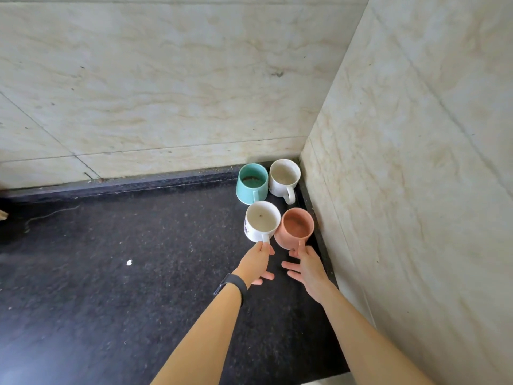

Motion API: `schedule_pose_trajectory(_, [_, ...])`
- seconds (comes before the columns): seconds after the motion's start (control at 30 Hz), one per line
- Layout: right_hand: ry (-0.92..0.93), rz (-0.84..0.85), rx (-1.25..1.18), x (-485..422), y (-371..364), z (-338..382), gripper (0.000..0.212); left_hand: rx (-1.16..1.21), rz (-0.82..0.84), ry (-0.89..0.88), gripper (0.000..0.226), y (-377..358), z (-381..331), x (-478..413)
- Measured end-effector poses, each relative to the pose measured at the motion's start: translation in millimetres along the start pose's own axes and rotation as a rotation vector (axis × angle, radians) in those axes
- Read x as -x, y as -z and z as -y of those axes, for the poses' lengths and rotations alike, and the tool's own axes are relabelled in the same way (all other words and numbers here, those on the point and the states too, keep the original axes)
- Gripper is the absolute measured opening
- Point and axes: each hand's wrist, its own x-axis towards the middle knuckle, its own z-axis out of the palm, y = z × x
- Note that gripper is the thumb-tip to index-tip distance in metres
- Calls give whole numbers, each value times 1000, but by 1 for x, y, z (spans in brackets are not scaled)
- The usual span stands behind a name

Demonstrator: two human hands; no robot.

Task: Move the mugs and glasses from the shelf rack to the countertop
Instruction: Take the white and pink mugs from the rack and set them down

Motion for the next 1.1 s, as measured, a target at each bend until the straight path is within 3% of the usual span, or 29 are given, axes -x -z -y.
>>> schedule_pose_trajectory(0.3, [18,-1,-53,-13,-2,8,38,117,-25,45,33,-7,5,-10])
schedule_pose_trajectory(0.7, [35,-2,-47,-19,-3,15,43,70,-49,43,34,-11,4,-15])
schedule_pose_trajectory(0.93, [160,-235,112,2,8,10,33,72,-76,70,39,-10,0,-3])
schedule_pose_trajectory(1.1, [242,-277,304,45,12,1,17,5,-143,30,40,-1,9,18])
